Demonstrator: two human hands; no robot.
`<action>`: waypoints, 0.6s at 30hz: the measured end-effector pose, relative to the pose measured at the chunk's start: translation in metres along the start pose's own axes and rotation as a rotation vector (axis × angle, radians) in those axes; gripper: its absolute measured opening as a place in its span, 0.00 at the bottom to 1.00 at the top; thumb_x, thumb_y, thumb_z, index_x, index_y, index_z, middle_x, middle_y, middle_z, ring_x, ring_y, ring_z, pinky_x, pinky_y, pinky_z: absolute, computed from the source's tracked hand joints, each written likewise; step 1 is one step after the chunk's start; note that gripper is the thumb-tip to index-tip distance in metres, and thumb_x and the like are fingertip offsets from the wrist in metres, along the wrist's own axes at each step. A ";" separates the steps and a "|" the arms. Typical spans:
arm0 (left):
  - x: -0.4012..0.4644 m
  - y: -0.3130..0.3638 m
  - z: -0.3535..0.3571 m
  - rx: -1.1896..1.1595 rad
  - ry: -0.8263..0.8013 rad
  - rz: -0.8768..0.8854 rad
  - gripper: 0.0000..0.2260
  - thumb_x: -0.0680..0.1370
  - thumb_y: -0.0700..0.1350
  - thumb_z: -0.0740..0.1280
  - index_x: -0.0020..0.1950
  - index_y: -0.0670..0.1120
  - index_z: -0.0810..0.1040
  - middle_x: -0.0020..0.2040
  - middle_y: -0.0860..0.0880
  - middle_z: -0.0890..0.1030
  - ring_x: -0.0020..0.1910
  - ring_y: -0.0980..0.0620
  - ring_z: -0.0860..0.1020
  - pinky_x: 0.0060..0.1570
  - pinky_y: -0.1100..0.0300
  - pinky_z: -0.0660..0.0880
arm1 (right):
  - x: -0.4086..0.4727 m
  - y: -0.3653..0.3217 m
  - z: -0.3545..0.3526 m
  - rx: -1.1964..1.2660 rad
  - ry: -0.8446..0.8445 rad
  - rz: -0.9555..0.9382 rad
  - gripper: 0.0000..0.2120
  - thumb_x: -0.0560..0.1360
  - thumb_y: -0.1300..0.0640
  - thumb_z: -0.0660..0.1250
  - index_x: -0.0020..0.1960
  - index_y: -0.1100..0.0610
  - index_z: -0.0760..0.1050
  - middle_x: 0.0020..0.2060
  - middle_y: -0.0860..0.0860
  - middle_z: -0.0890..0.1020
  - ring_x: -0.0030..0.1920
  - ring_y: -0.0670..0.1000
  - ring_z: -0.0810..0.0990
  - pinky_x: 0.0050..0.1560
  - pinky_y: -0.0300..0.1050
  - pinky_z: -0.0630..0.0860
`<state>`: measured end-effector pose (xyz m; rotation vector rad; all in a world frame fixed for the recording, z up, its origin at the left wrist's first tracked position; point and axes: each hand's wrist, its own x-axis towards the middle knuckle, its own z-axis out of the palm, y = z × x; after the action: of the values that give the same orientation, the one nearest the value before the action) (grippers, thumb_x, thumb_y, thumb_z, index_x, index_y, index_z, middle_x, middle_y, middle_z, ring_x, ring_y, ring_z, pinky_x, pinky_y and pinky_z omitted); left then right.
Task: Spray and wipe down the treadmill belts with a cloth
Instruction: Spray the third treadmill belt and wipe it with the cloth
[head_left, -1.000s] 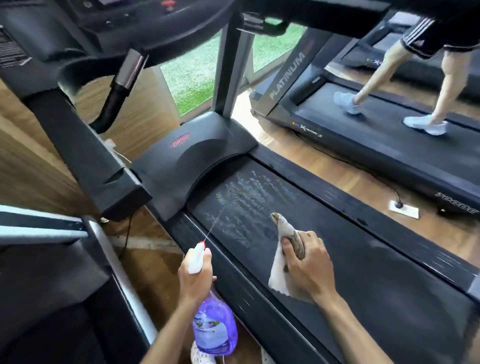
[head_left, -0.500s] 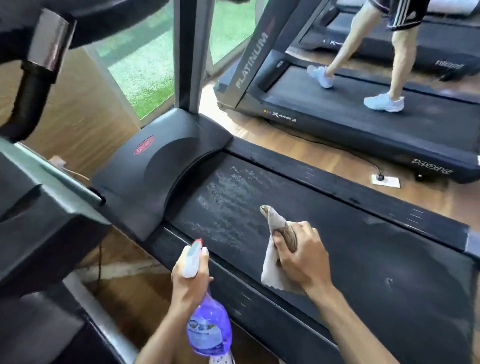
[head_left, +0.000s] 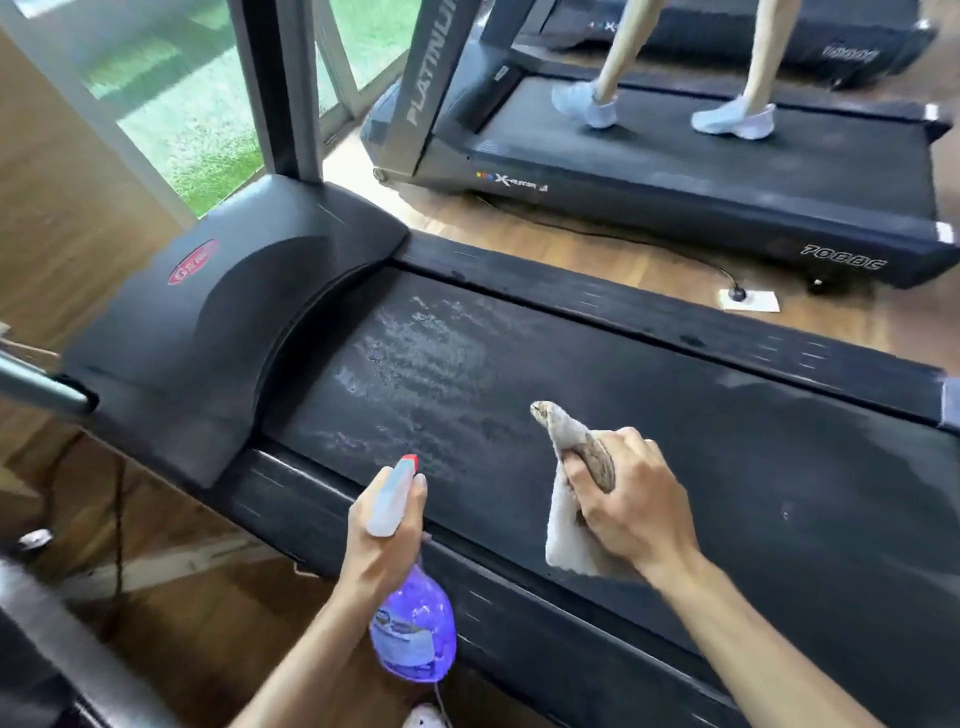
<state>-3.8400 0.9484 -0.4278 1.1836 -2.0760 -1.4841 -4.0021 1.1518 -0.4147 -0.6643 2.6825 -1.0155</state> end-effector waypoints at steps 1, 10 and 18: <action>0.002 -0.006 0.012 0.020 -0.024 0.023 0.09 0.83 0.44 0.65 0.43 0.45 0.76 0.40 0.44 0.71 0.35 0.56 0.72 0.31 0.64 0.76 | 0.003 0.012 0.000 -0.013 0.009 0.000 0.18 0.77 0.35 0.59 0.54 0.45 0.79 0.49 0.41 0.76 0.52 0.48 0.73 0.42 0.48 0.70; 0.001 -0.031 0.104 0.068 -0.244 0.030 0.11 0.84 0.43 0.64 0.48 0.35 0.74 0.41 0.44 0.70 0.32 0.57 0.70 0.30 0.63 0.77 | 0.004 0.099 -0.033 -0.097 0.071 0.091 0.13 0.81 0.41 0.63 0.52 0.49 0.78 0.48 0.45 0.76 0.52 0.51 0.73 0.43 0.49 0.68; -0.028 -0.011 0.178 0.105 -0.525 0.042 0.16 0.83 0.48 0.65 0.41 0.39 0.67 0.34 0.56 0.67 0.31 0.53 0.68 0.39 0.36 0.78 | -0.016 0.172 -0.099 -0.087 0.208 0.230 0.14 0.80 0.40 0.60 0.47 0.49 0.75 0.46 0.46 0.76 0.50 0.55 0.75 0.45 0.51 0.70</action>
<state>-3.9376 1.0798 -0.5043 0.8348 -2.5177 -1.8347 -4.0795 1.3307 -0.4553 -0.2661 2.9104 -0.9583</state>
